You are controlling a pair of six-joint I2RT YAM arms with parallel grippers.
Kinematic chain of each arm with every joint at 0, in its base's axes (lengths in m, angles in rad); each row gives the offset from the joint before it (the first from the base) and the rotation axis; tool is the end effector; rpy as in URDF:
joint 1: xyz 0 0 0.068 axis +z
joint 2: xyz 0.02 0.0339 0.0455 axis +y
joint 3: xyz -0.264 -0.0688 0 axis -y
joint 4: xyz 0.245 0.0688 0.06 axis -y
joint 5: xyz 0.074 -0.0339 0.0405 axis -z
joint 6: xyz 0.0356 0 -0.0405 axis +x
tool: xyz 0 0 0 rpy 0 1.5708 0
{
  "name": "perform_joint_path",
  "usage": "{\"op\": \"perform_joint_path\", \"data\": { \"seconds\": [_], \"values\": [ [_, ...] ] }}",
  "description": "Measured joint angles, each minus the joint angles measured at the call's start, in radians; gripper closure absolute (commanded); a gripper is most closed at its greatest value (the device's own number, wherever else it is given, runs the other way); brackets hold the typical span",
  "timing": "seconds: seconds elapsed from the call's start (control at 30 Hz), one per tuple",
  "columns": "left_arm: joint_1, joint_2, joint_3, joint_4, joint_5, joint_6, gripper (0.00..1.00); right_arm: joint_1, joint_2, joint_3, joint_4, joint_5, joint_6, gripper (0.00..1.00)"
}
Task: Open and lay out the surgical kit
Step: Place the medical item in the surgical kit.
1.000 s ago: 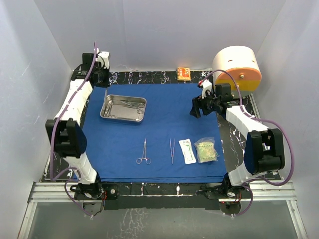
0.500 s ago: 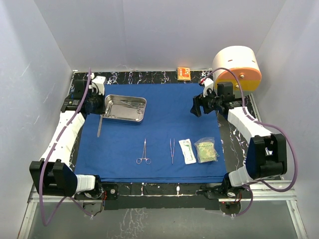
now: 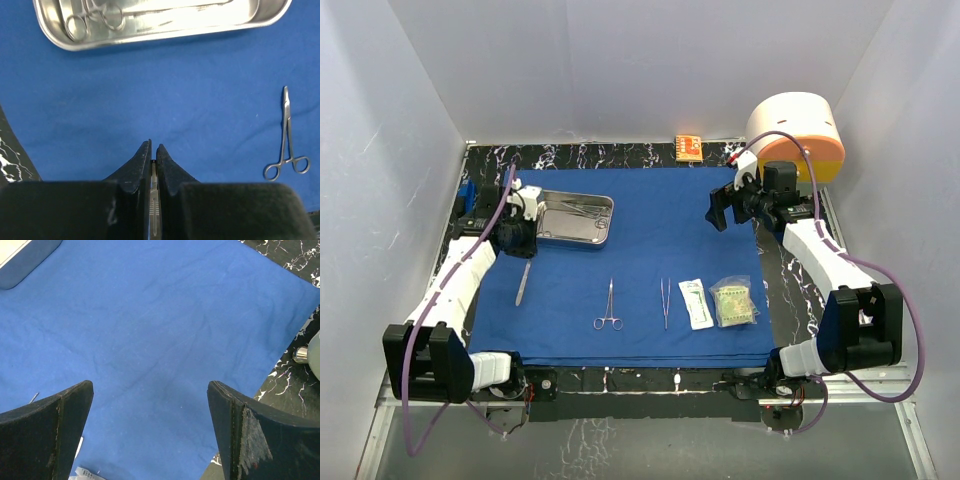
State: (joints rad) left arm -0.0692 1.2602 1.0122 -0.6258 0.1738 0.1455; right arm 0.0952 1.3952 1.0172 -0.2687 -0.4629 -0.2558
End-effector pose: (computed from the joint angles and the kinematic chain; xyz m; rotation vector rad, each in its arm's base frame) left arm 0.2605 -0.0242 0.2793 0.3373 2.4113 -0.1781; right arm 0.3053 0.0451 0.2750 -0.6254 2.0780 0.4202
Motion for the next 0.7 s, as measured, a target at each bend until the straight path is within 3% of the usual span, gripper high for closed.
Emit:
{"op": "perform_joint_path", "data": {
  "seconds": [0.27, 0.7],
  "values": [
    [0.0, 0.009, -0.08, 0.011, -0.02, -0.005, 1.0, -0.012, 0.0, -0.015, 0.014, 0.005, 0.001, 0.02],
    [0.009, 0.2, -0.082, 0.108, -0.082, -0.064, 1.0, -0.012, 0.0, -0.021, 0.018, 0.0, 0.011, 0.02]
  ]
}}
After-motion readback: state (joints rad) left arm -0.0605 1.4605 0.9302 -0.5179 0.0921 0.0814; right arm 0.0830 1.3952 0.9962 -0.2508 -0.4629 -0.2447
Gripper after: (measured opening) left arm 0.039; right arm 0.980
